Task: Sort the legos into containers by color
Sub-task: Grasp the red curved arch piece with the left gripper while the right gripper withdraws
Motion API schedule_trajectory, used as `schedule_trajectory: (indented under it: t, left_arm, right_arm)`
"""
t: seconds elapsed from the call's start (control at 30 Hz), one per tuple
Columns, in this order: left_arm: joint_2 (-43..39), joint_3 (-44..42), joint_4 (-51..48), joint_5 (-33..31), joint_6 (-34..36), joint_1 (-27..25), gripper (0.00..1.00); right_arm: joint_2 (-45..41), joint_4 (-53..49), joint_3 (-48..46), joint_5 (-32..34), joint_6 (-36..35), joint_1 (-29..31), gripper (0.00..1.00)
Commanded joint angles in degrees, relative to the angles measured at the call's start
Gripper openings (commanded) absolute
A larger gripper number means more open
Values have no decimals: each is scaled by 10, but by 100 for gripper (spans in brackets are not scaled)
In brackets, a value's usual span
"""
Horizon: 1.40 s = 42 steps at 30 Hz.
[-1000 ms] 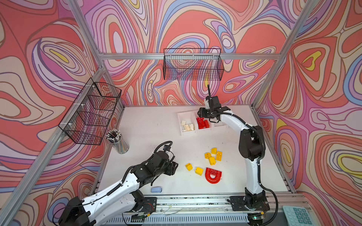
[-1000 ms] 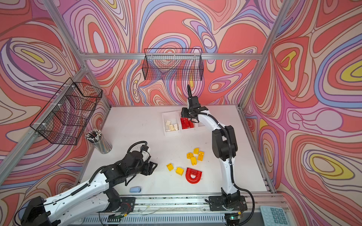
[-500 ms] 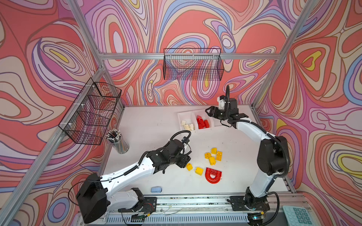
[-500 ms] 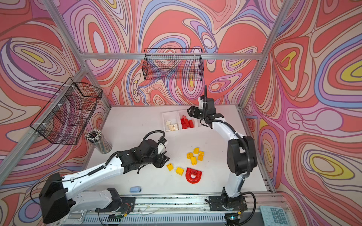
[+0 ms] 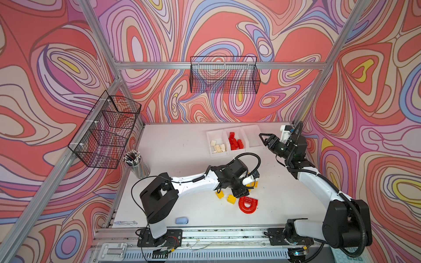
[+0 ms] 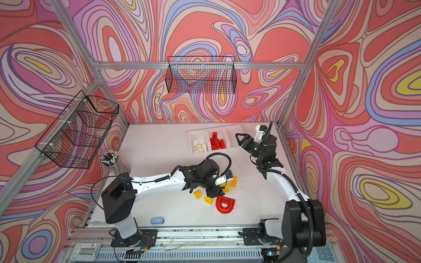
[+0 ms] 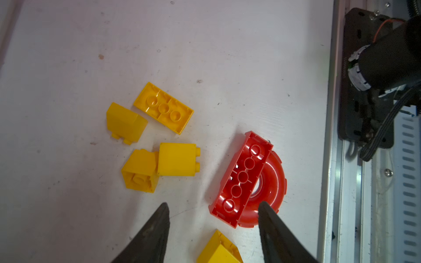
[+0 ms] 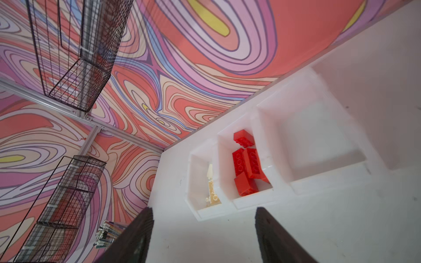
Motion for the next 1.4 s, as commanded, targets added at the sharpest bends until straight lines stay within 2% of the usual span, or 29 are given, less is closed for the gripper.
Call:
schedule_trajectory:
  t: [0.0, 0.27, 0.73, 1.03, 1.2, 1.37]
  left_arm:
    - [26, 21, -23, 53, 63, -4, 61]
    - [63, 24, -25, 72, 98, -29, 65]
    - [129, 51, -33, 7, 140, -38, 67]
    - [157, 63, -54, 8, 141, -38, 50]
    - [150, 55, -47, 0, 139, -38, 28]
    - [132, 42, -35, -13, 135, -38, 20]
  right_arm:
    - [-20, 34, -37, -33, 41, -28, 74]
    - [-34, 41, -79, -48, 34, -52, 74]
    - [-35, 42, -87, -43, 14, -52, 74]
    - [-30, 49, -90, -42, 13, -52, 73]
    - [-29, 54, -93, -45, 17, -52, 73]
    - [-32, 54, -92, -46, 18, -52, 73]
